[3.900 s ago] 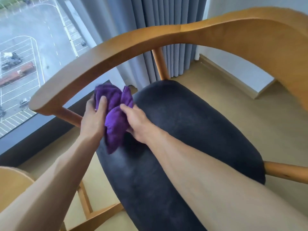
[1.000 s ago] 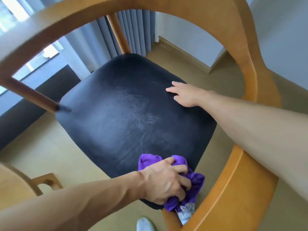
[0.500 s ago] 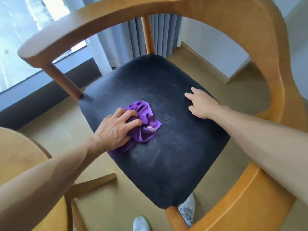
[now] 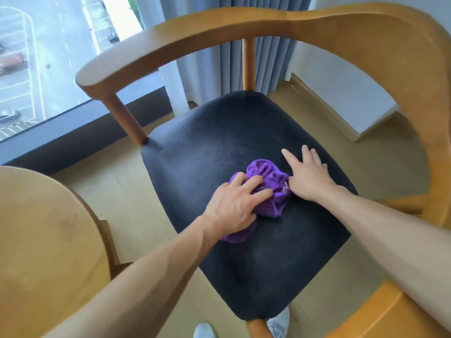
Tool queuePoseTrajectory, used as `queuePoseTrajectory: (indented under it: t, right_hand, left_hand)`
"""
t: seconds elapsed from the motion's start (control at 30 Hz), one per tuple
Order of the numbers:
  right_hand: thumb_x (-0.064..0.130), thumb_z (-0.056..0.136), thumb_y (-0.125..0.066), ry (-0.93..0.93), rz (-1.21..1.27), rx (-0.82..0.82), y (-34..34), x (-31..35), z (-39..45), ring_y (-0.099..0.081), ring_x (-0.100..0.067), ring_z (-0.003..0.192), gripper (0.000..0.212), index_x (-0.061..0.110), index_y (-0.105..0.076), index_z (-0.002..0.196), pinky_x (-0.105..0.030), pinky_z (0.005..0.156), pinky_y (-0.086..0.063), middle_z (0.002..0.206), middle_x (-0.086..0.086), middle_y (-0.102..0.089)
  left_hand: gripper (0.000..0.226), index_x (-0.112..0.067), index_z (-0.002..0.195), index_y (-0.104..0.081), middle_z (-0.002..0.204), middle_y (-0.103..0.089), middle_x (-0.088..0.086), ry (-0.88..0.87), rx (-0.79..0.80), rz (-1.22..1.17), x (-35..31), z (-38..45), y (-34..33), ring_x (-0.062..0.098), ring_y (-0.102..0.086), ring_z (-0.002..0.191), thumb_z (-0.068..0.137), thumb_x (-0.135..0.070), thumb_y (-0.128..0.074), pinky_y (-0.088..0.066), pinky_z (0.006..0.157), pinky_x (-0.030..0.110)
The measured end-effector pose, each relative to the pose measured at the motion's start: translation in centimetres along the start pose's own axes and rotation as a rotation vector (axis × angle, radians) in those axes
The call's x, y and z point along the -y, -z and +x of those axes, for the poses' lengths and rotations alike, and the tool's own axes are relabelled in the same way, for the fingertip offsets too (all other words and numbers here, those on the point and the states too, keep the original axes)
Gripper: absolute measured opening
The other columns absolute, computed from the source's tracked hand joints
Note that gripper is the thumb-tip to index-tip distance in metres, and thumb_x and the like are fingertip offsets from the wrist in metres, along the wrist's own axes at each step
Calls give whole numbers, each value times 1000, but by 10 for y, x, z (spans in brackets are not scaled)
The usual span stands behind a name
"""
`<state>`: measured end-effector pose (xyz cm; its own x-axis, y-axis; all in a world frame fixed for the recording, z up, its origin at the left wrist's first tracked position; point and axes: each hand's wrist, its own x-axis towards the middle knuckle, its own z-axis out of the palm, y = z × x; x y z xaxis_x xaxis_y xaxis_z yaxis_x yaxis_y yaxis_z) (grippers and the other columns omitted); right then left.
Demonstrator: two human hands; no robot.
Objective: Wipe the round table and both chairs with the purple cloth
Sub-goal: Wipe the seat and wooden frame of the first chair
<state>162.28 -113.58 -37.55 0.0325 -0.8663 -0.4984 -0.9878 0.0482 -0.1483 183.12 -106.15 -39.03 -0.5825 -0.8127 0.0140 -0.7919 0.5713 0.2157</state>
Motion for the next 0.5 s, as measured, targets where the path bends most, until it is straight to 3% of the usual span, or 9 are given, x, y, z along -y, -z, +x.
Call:
queuePoseTrajectory:
  t: [0.07,0.2,0.23,0.3,0.43,0.5]
  right_hand:
    - [9,94,-43,-6,0,3,-2,0,1,16,-33,152,81,38,-2,158,-59,122,-6,165,-13,14]
    - [8,92,-41,-17,-1,5,-3,5,1,19,-35,151,83,38,1,157,-60,121,-4,164,-13,18]
    - [7,92,-42,-24,-1,11,-2,7,2,18,-36,151,83,37,0,157,-61,121,-5,164,-14,18]
    - [4,90,-43,-45,-13,41,4,13,2,16,-37,151,84,36,-3,156,-61,120,-9,164,-16,17]
    - [8,89,-47,-71,-14,115,25,29,4,-4,-40,150,65,29,-23,145,-60,115,-25,161,-20,-2]
    - [13,91,-48,-21,-17,154,38,41,7,-12,-36,149,66,30,-22,149,-57,113,-30,163,-15,-6]
  left_hand:
    - [57,-34,133,-55,137,-51,-2,155,3,77,50,-19,10,30,-50,111,76,-30,-62,-55,61,39]
    - [73,-26,147,-36,143,-39,4,989,-170,-46,95,-30,26,35,-41,119,80,-26,-64,-53,85,49]
    - [72,-23,146,-35,142,-38,5,1110,-187,-85,93,-22,28,36,-40,120,80,-25,-64,-50,90,51]
    - [63,-23,141,-42,139,-42,6,1167,-221,-161,84,-6,31,35,-42,118,82,-22,-63,-48,92,49]
    - [37,-26,116,-63,118,-64,-4,1068,-529,-692,78,7,74,22,-56,115,85,-8,-57,-42,99,30]
    - [35,-25,114,-64,113,-66,-7,934,-683,-668,74,9,115,16,-59,109,84,-8,-59,-45,99,31]
